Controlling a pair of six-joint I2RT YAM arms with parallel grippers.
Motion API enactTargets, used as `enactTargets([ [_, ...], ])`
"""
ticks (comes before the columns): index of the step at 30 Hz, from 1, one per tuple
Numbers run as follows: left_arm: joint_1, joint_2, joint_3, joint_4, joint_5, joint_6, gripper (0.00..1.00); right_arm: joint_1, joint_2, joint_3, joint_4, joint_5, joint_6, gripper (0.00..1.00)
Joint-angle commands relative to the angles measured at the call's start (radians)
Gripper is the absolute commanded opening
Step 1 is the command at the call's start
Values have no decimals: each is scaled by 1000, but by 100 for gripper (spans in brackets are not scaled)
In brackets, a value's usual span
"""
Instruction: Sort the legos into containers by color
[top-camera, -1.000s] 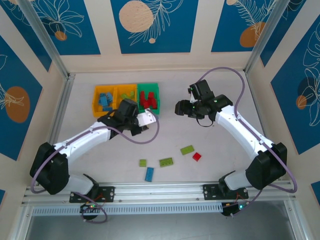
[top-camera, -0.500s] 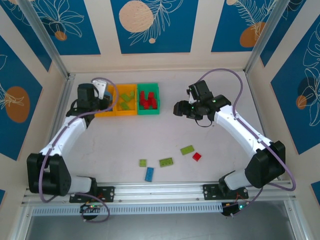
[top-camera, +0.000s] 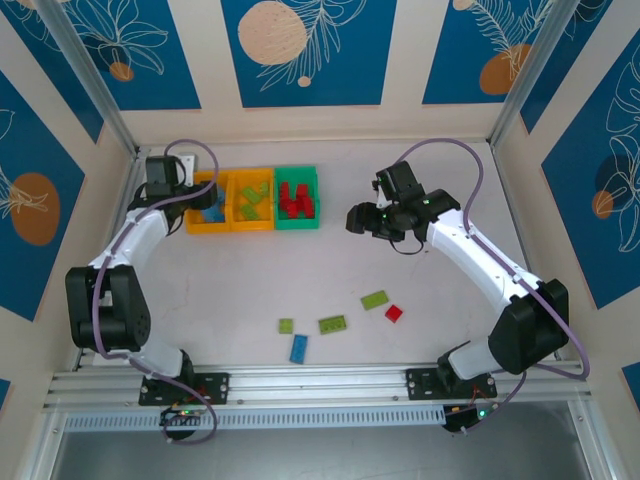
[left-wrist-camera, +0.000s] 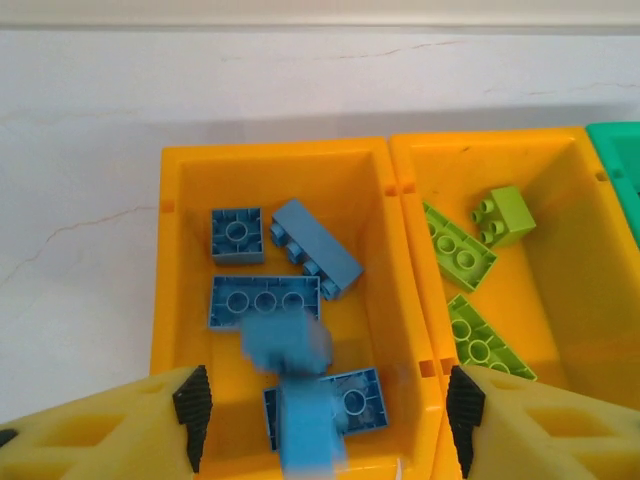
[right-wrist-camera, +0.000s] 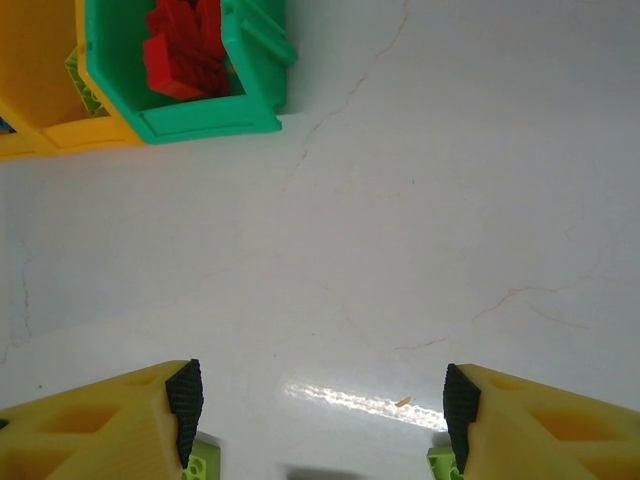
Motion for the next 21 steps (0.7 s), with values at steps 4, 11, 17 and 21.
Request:
enactTargets([
  [4,-29,-195,3,-8,95,-1,68,4,-38,-78,-58,12,107,68],
  [11,-251,-433,-71,-24,354,291,78,45,-50,-205,-163,90,241,68],
  [17,-506,-557,-139,-214,446,717,87,185,-15,-215,-259,99,314,68],
  [21,-548,-577,-165,-243,440,793,100,197,75,-222,-251,-64,466,69],
])
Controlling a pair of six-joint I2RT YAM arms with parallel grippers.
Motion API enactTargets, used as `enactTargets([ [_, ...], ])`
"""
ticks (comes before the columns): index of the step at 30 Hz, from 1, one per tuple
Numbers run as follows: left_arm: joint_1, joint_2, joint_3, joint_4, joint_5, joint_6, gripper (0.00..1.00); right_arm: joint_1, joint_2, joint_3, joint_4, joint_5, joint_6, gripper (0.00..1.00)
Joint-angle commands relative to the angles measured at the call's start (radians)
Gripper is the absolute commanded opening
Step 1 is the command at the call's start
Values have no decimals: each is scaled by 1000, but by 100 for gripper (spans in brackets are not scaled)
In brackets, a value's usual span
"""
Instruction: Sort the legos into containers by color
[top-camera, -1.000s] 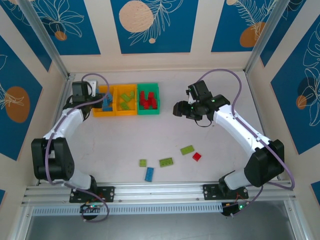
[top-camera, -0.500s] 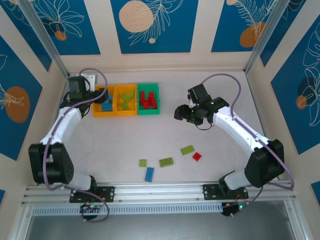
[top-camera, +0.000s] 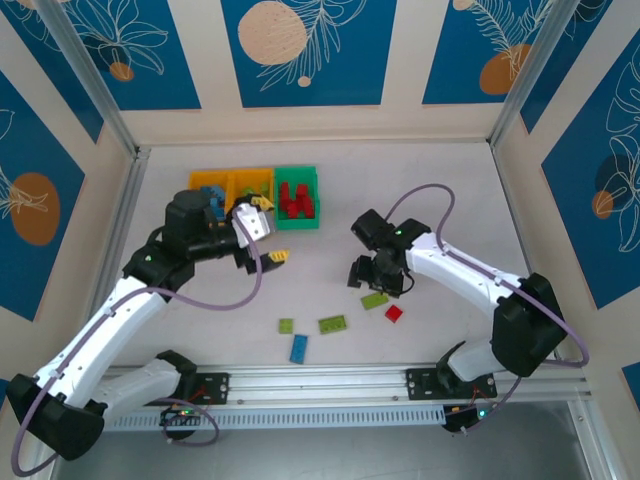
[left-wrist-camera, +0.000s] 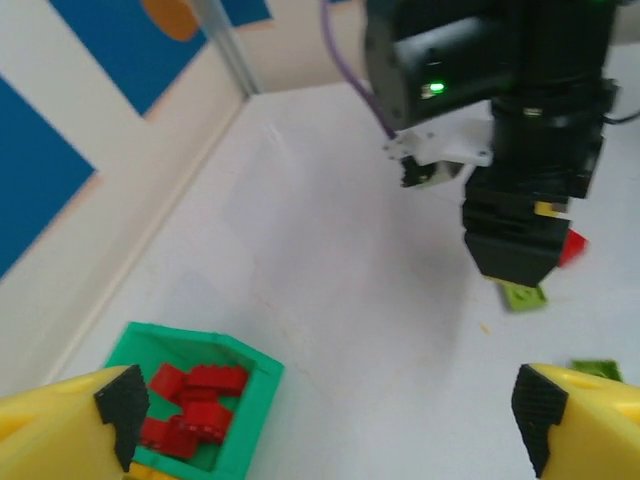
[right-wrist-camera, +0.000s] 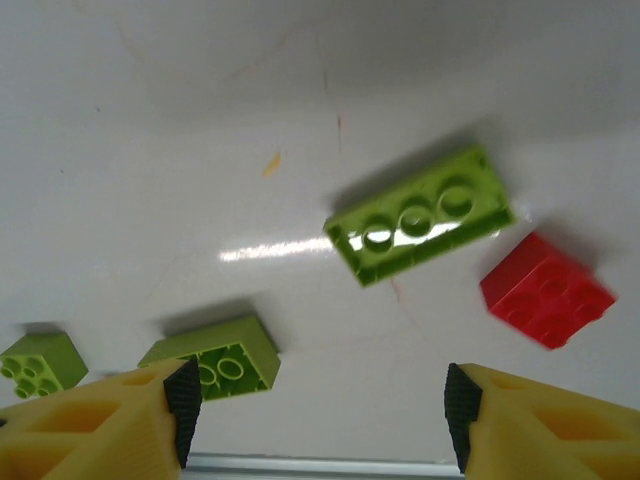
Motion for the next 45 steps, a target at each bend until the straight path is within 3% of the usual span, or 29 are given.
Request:
enactTargets([
  [1,-21,-8,-21,-61,39,153,100,-12,80,-16,-21,-144,167,69],
  [6,-35,55,3,-63,-63,113,100,-65,131,-61,13,-234,298,68],
  [10,-45,75,-22,-9,-59,79,100,-134,134,-111,59,-262,393,69],
  [21,-57,117,-39,19,-90,37,100,-195,243,-108,165,-295,412,73],
  [25,-58,107,-52,20,-97,38,100,-192,258,-110,170,-246,437,67],
  [28,-59,104,-56,20,-101,33,100,-192,266,-111,173,-195,437,57],
  [32,-60,93,-60,23,-104,29,100,-190,284,-97,188,-174,406,46],
  [39,-61,70,-64,36,-139,19,100,-153,242,-27,217,-123,301,36],
  [45,-61,19,-72,48,-193,-51,100,-72,147,102,313,-93,8,34],
])
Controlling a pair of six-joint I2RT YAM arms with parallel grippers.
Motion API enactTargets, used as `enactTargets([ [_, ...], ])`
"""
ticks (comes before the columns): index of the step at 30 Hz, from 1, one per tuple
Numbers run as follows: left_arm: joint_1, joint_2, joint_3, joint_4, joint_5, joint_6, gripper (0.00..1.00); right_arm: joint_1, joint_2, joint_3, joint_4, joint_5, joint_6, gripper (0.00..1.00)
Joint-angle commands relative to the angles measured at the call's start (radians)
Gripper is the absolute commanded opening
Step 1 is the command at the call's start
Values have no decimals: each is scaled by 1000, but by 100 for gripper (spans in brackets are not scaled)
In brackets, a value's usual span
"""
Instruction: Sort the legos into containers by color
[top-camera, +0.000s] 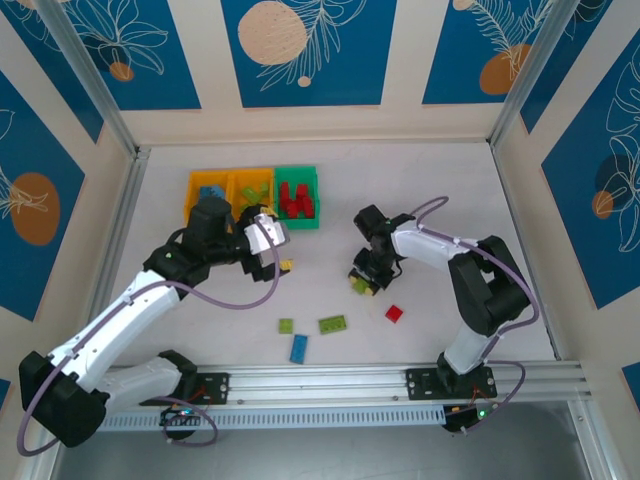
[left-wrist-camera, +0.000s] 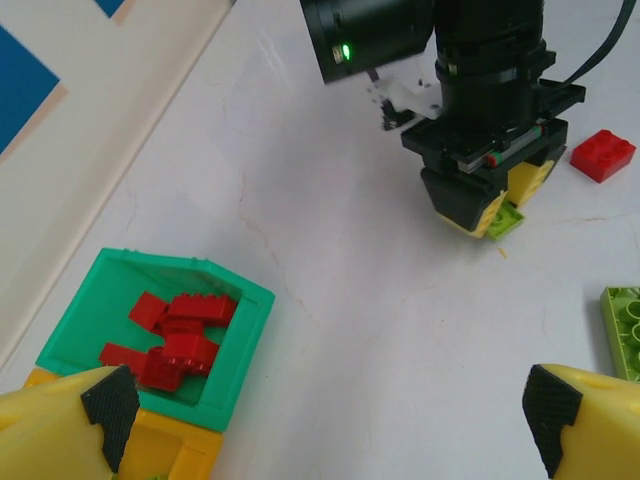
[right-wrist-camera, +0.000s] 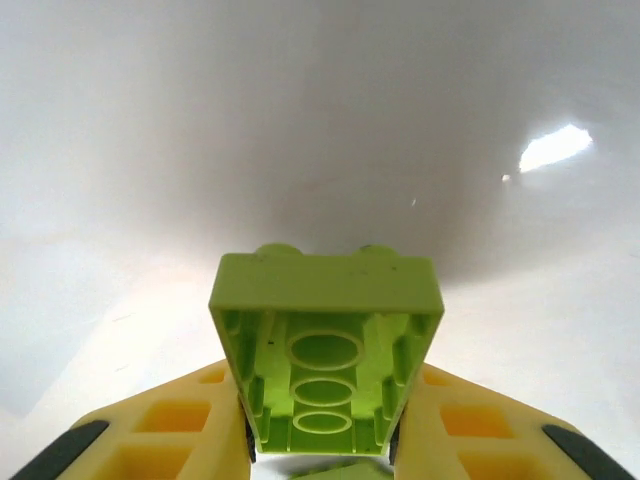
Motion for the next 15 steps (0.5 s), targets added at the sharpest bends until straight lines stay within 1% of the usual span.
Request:
enactTargets([
  [1,-11,-53,-8,19,-47,-64,100,73,-82,124,89,59,-260,34],
  [4,-9,-77,-3,21,-103,-130,100,127,-66,225,176,56,-465,34],
  [7,-9,-88,16,16,-171,-212,100,140,26,378,200,27,-598,34],
  [10,-9,-102,25,19,-221,-304,100,149,160,552,203,23,-699,34],
  [11,-9,-106,25,22,-241,-338,100,149,205,605,202,18,-720,34],
  [15,-9,-94,40,-3,-318,-494,100,147,446,912,141,-5,-765,36],
])
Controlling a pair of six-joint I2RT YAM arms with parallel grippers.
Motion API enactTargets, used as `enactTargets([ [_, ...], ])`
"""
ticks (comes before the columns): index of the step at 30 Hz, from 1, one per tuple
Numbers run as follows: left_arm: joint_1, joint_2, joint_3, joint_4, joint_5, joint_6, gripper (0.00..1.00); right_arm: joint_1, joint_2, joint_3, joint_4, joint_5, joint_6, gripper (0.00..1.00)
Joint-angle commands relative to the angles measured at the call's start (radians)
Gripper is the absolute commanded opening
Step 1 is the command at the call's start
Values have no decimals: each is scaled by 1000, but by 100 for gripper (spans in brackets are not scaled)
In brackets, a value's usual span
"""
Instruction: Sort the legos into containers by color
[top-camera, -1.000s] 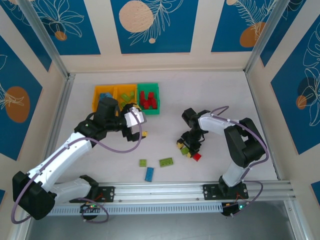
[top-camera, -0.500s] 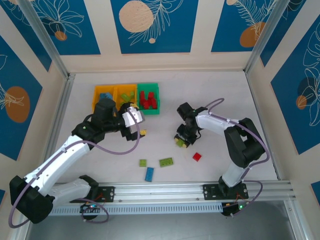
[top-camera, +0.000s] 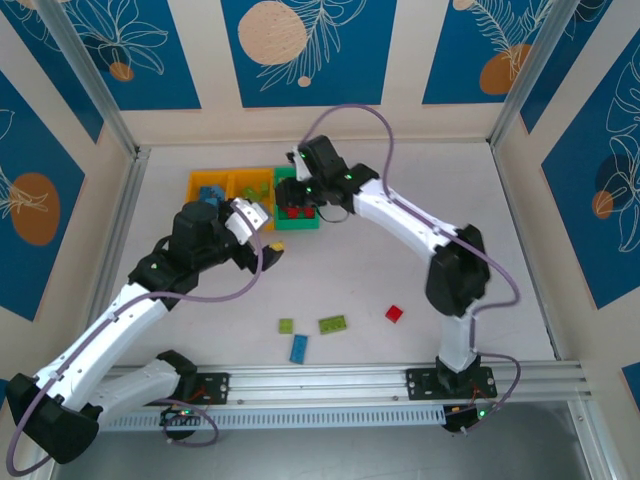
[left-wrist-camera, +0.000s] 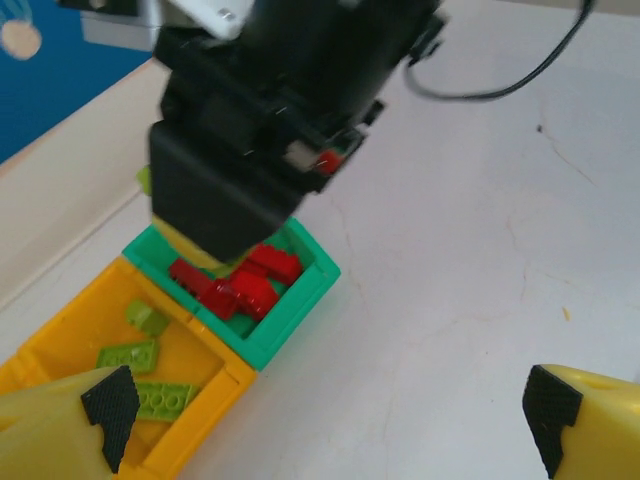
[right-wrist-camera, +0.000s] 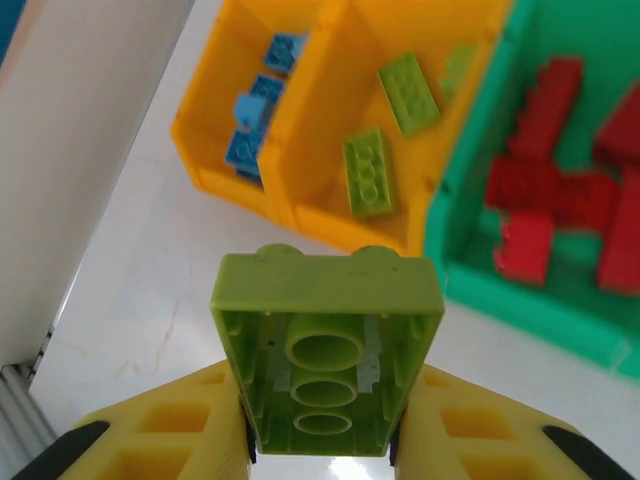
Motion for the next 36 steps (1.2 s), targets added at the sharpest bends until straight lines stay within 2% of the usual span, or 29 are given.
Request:
enactTargets([
  [1,-8,-2,49,-24,-107,-189,100,0,199,221,-69,-22,-117,37],
  [6,-8,17,83,-124,-243,-374,100,1,456,570,-151,-39,-143,42],
  [9,-7,35,109,-191,-300,-436,100,0,568,769,-242,-40,-154,57],
  [10,-8,40,111,-204,-313,-450,100,0,587,816,-276,-32,-156,63],
  [13,-7,39,89,-204,-320,-495,100,-3,557,834,-312,-23,-163,67],
  [17,-8,39,55,-183,-244,-595,100,-16,408,695,-311,-16,-158,66],
  [21,-27,90,76,-283,-137,-710,97,-55,176,452,-296,-36,-136,66],
  [30,-200,180,39,-538,-42,-936,96,-208,-346,-207,-179,-66,10,66],
  [36,-266,347,34,-558,12,-987,100,-241,-518,-444,-193,-28,57,67],
])
